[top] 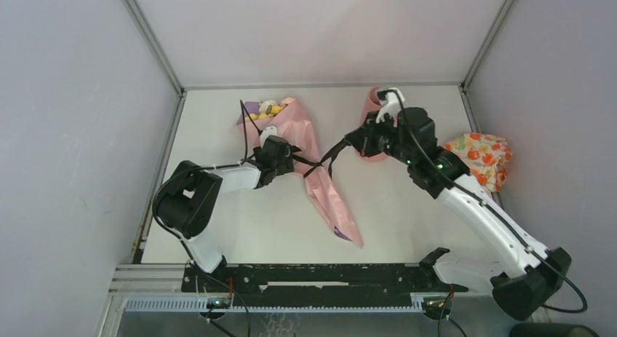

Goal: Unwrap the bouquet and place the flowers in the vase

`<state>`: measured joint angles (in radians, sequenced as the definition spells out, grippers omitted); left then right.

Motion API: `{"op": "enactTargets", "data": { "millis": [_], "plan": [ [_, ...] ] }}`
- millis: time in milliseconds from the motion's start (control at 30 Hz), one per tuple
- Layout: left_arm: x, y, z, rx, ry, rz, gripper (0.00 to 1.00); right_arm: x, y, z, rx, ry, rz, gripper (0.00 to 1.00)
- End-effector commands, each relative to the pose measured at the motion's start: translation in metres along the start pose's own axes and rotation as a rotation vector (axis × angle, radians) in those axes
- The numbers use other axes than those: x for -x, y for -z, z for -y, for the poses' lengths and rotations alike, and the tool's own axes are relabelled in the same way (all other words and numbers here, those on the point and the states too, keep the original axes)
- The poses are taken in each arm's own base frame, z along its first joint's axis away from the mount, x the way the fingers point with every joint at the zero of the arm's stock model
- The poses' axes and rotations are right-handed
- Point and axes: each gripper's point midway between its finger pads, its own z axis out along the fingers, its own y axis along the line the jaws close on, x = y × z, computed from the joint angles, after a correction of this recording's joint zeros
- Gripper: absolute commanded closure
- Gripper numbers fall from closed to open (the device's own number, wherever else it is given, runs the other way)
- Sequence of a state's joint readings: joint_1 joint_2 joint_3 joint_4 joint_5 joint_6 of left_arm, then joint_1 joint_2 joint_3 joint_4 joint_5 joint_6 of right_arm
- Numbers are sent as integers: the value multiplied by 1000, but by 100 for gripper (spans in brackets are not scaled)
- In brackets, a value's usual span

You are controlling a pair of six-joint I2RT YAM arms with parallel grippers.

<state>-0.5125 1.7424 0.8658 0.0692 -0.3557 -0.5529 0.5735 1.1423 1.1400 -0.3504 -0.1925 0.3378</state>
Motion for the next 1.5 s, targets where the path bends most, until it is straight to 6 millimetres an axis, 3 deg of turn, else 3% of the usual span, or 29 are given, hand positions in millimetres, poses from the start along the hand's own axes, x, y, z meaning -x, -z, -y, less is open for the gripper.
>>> {"op": "enactTargets", "data": {
  "millis": [0, 233, 433, 467, 533, 600, 800, 900, 1067, 1133, 1367, 1467],
  "plan": [
    [6, -4, 1, 2, 12, 0, 30, 53, 42, -4, -50, 66, 201, 100],
    [9, 2, 12, -72, 15, 5, 30, 67, 71, -3, -88, 86, 281, 100],
    [23, 33, 33, -226, 22, 39, 32, 67, 71, -1, -97, 88, 279, 100],
    [25, 41, 39, -269, 15, 42, 36, 66, 69, 0, -98, 89, 275, 100],
    [32, 62, 56, -394, -11, 64, 60, 67, 65, 1, -99, 91, 274, 100],
    [29, 82, 74, -511, -46, 71, 68, 69, 59, 2, -94, 92, 278, 100],
    [8, 129, 114, -692, -247, 119, 68, 75, 47, -1, -48, 67, 282, 100],
    [1, 136, 127, -740, -291, 106, 67, 76, 45, -2, -29, 62, 280, 100],
    [-3, 133, 133, -747, -320, 99, 51, 81, 50, -5, -10, 57, 299, 100],
    [-5, 134, 136, -755, -344, 79, 50, 83, 53, -7, 1, 57, 308, 100],
    [-4, 197, 164, -1021, -402, 69, 55, 83, 50, -2, -14, 59, 304, 100],
    [-8, 235, 177, -1208, -403, 25, 55, 81, 47, 0, -16, 58, 292, 100]
  ]
}}
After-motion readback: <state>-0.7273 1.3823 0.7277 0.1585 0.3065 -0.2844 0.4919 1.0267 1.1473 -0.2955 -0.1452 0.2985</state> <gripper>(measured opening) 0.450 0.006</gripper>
